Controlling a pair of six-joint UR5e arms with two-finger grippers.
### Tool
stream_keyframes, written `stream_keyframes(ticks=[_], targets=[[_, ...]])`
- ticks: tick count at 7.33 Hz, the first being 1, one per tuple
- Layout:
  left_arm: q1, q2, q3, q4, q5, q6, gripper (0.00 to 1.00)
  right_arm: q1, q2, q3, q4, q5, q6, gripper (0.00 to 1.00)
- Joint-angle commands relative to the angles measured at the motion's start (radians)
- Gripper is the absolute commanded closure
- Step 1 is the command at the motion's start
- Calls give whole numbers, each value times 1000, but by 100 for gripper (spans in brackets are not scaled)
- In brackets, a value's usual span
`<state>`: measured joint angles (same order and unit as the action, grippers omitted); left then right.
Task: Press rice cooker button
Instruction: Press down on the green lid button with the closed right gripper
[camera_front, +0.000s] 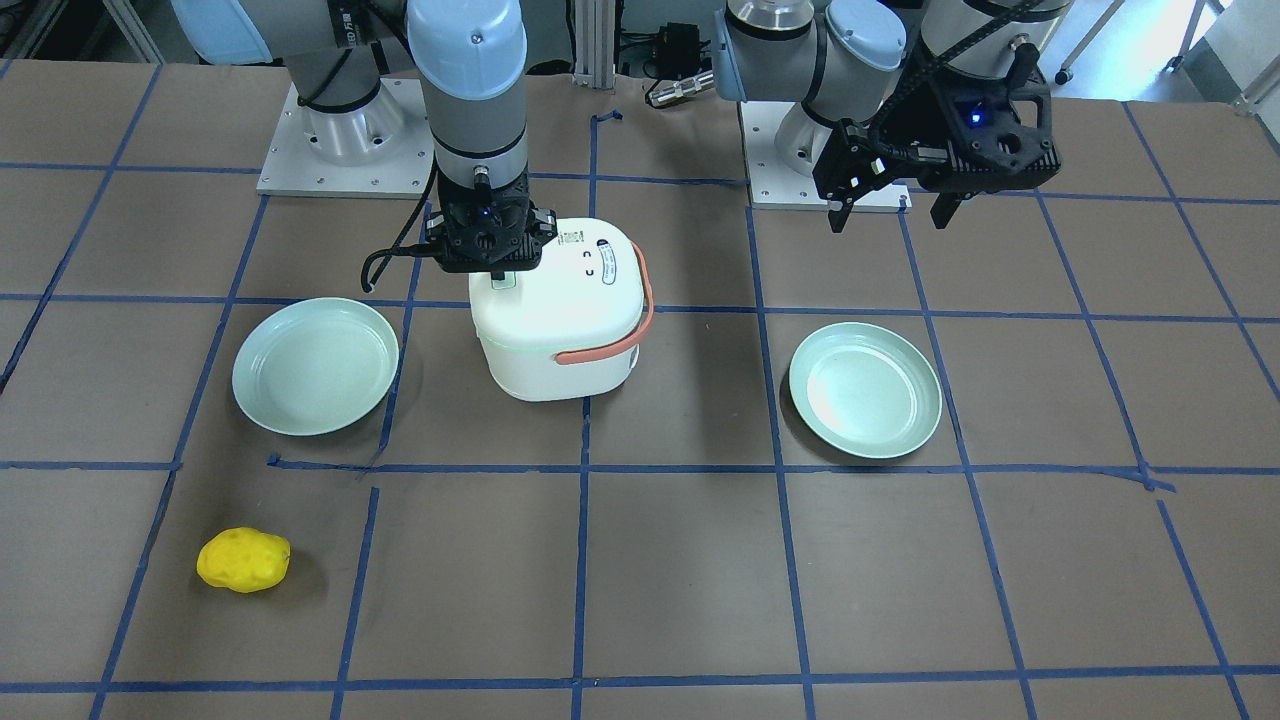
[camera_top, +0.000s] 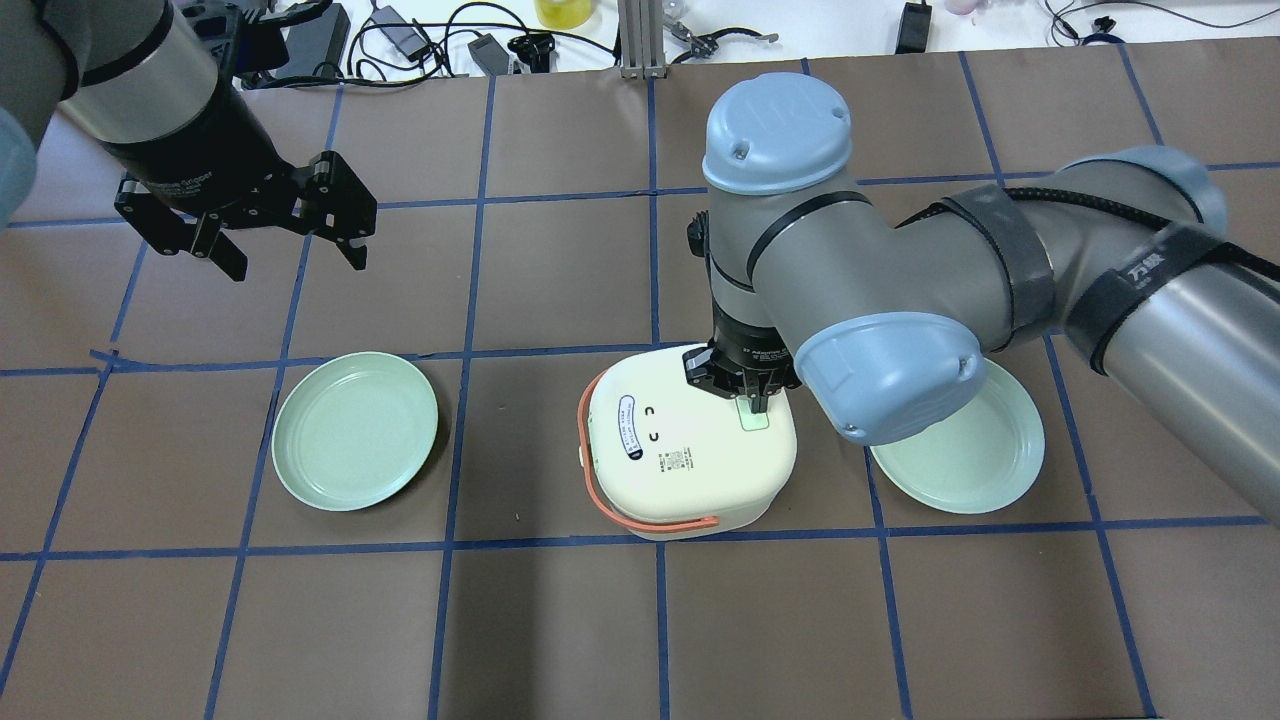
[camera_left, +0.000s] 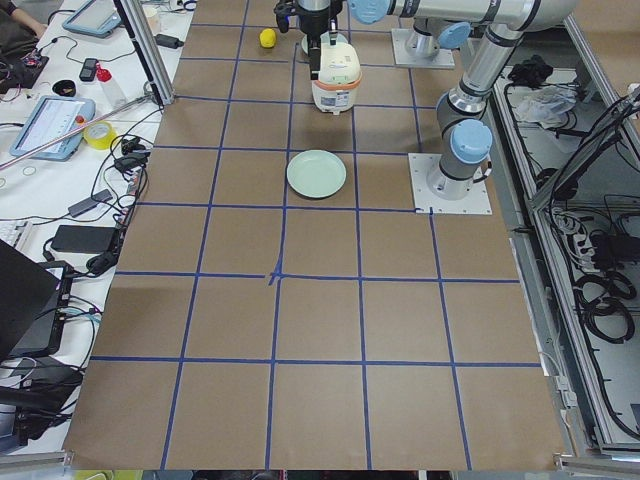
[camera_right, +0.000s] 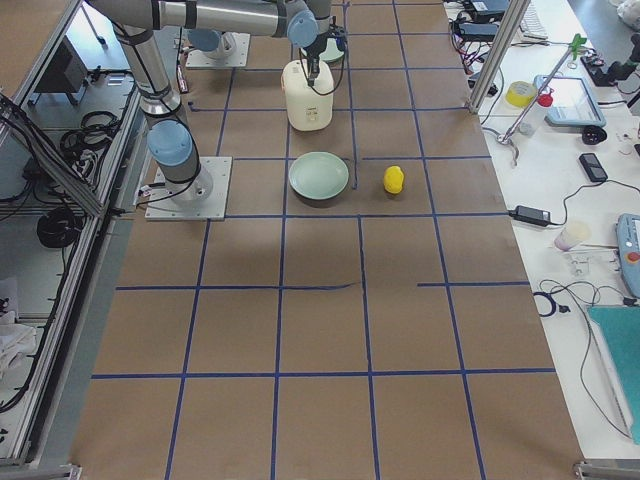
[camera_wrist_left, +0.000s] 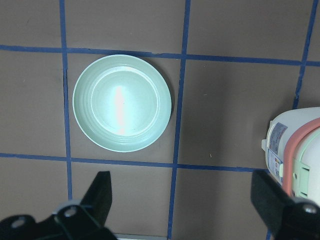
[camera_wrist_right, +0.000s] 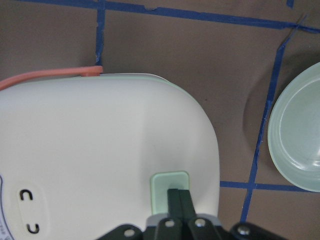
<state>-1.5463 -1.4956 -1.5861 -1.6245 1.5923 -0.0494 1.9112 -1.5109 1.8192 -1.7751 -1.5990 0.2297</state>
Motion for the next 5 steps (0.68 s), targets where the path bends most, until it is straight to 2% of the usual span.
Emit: stream_keyframes(ticks=[1,2,3,4,5], targets=[[0,0,0,0,0,0,0,2,5,0,-1,-2,0,100],[0,0,0,0,0,0,0,0,5,-3,-1,-2,0,100],[0,0,0,0,0,0,0,0,3,-15,3,-5,3,35],[0,0,0,0,0,0,0,-4,-6,-33,11,-7,0,0],[0,0,0,0,0,0,0,-24,-11,-93,60,-9,0,0]])
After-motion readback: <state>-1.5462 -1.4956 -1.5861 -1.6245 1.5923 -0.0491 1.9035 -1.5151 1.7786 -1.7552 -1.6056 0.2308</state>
